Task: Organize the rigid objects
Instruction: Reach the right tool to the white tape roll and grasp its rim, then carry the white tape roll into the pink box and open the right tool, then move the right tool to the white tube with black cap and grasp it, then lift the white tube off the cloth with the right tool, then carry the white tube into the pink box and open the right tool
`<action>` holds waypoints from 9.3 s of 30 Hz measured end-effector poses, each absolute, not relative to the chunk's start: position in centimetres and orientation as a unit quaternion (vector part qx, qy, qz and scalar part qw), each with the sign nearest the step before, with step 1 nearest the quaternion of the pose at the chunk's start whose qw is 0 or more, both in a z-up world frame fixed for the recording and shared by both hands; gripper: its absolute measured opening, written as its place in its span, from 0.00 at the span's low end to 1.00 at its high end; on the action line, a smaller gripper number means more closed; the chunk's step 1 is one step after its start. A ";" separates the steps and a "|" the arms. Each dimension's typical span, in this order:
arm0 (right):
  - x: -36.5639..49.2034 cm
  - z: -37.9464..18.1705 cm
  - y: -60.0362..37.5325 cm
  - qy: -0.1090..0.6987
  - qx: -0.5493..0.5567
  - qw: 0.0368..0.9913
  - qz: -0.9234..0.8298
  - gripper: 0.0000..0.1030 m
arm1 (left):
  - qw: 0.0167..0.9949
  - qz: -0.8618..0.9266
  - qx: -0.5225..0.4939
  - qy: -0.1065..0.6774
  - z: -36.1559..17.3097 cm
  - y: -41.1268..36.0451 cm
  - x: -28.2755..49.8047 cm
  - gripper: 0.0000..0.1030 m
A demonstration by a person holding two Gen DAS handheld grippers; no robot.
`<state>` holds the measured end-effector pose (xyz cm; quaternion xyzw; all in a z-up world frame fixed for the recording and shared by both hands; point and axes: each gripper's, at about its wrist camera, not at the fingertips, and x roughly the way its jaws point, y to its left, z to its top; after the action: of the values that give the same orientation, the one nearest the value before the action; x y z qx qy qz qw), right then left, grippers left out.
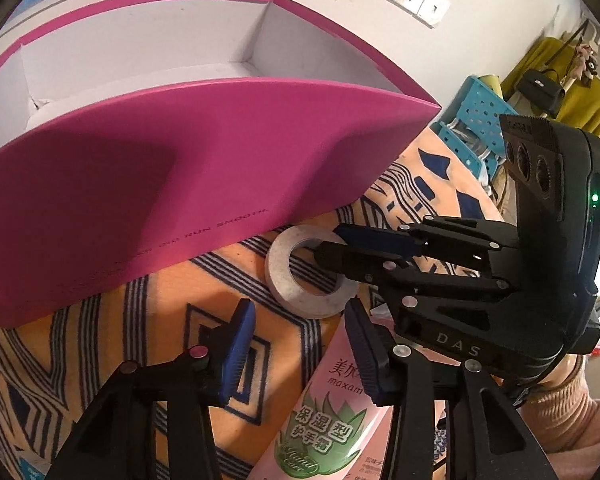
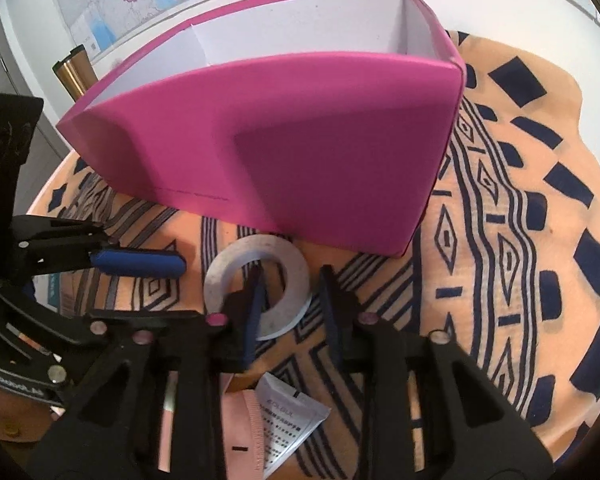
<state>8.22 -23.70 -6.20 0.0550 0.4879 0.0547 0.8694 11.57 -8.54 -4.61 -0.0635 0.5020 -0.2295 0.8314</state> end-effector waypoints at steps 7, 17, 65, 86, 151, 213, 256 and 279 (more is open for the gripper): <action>7.6 -5.6 -24.1 0.478 0.068 0.874 0.061 0.17 | 0.827 -0.243 -0.074 0.502 -4.6 -8.9 11.3 0.41; 5.5 -2.5 -23.8 0.441 0.071 0.892 0.068 0.17 | 0.845 -0.255 -0.069 0.465 -1.7 -9.3 9.8 0.41; 12.5 2.7 -27.1 0.416 0.048 0.907 0.041 0.15 | 0.876 -0.224 -0.050 0.424 3.3 -8.1 16.6 0.42; 3.5 1.4 -26.8 0.415 0.131 0.893 0.112 0.43 | 0.885 -0.210 -0.054 0.413 0.8 -3.5 5.4 0.59; 2.7 -2.9 -23.6 0.464 0.204 0.859 0.071 0.36 | 0.859 -0.225 -0.048 0.457 -3.6 -6.1 5.1 0.59; 6.7 -6.1 -22.8 0.474 0.150 0.859 0.126 0.56 | 0.847 -0.180 -0.129 0.483 -5.0 -4.4 7.6 0.45; 6.1 -4.4 -28.1 0.460 0.188 0.864 0.084 0.45 | 0.859 -0.178 -0.101 0.469 -3.3 -4.4 9.6 0.41; 6.4 -5.6 -26.5 0.456 0.191 0.864 0.094 0.54 | 0.865 -0.186 -0.077 0.459 -2.8 -7.0 10.5 0.47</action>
<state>6.38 -26.49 -5.61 0.1906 0.4557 0.0944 0.8644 10.54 -7.05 -2.76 -0.0766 0.4591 -0.1859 0.8653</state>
